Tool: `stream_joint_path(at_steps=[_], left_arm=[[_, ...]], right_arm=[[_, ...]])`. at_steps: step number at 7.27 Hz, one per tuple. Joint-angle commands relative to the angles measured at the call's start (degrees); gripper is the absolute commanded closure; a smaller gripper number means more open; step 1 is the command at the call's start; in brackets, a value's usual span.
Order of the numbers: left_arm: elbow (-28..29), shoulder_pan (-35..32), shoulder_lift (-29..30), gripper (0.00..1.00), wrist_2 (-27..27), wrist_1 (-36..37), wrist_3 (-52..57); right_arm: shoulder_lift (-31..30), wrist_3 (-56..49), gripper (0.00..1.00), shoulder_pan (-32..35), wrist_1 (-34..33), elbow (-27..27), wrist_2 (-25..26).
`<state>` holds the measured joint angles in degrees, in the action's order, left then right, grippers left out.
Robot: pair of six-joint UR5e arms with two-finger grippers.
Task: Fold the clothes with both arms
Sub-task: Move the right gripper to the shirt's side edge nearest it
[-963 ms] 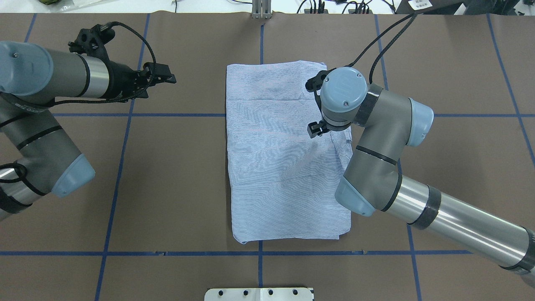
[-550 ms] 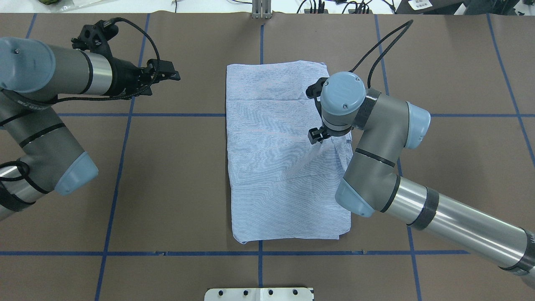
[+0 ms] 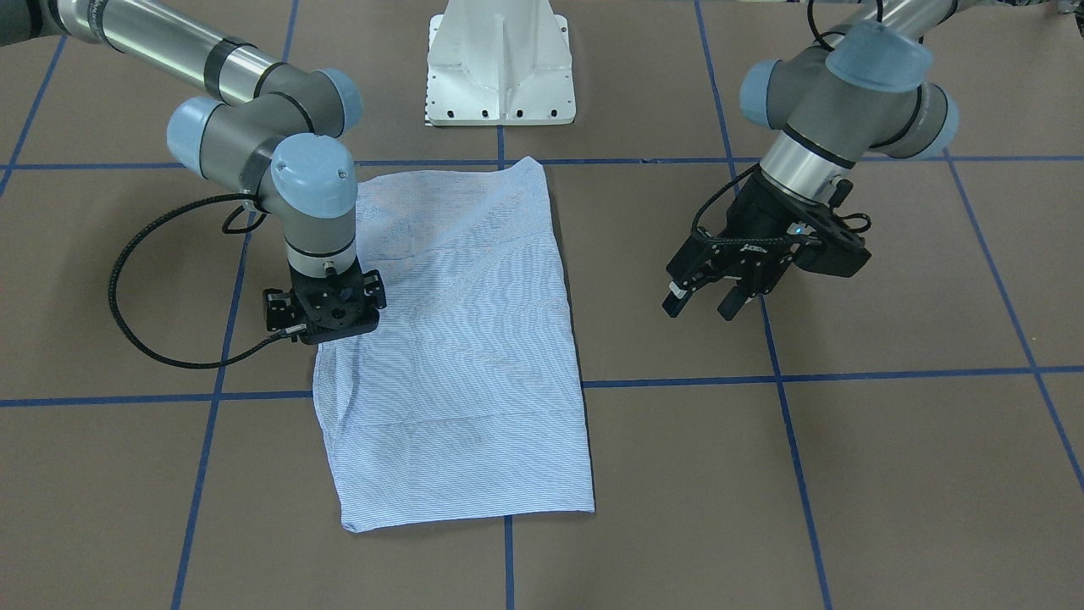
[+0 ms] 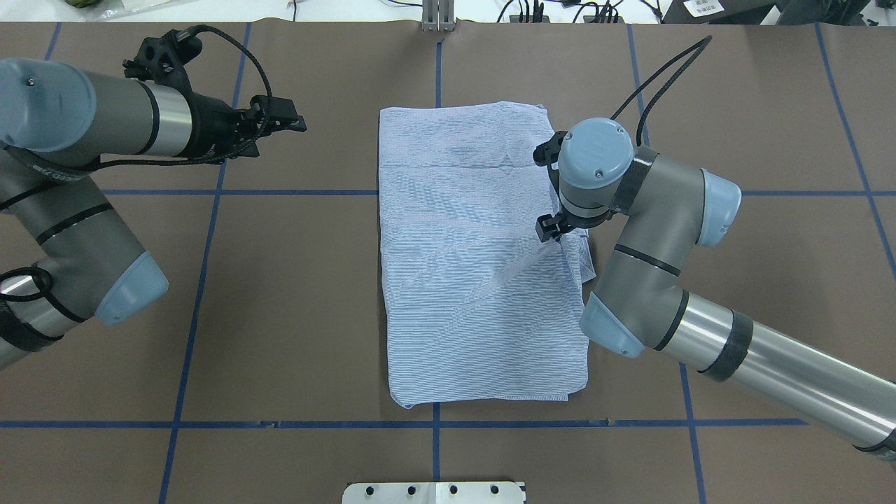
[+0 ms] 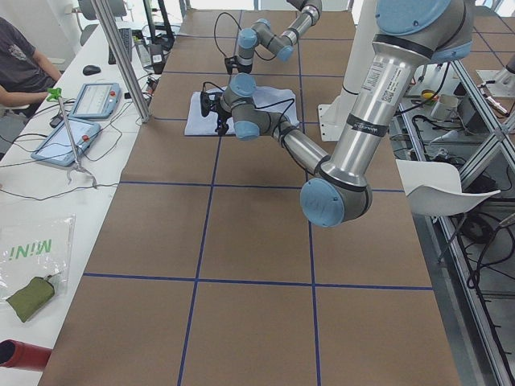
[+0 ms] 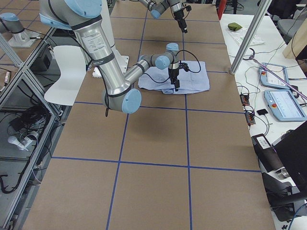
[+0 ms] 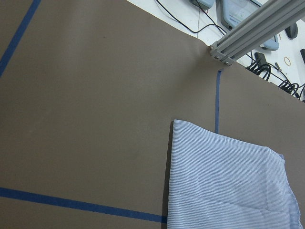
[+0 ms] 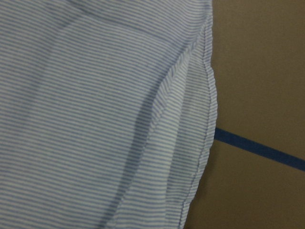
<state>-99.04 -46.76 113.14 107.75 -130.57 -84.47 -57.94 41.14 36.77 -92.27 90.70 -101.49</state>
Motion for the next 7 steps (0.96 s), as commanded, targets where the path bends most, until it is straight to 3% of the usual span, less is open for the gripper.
stream_joint_path(at_steps=[1,7], left_arm=[[0.0,0.0,0.4,0.00,0.0,0.0,-0.2],[0.2,0.0,0.4,0.00,0.0,0.0,-0.2]], right_arm=[[-1.5,-1.8,0.00,1.9,0.3,0.4,-0.5],[-6.2,-4.1,0.00,3.2,0.0,7.9,-2.6]])
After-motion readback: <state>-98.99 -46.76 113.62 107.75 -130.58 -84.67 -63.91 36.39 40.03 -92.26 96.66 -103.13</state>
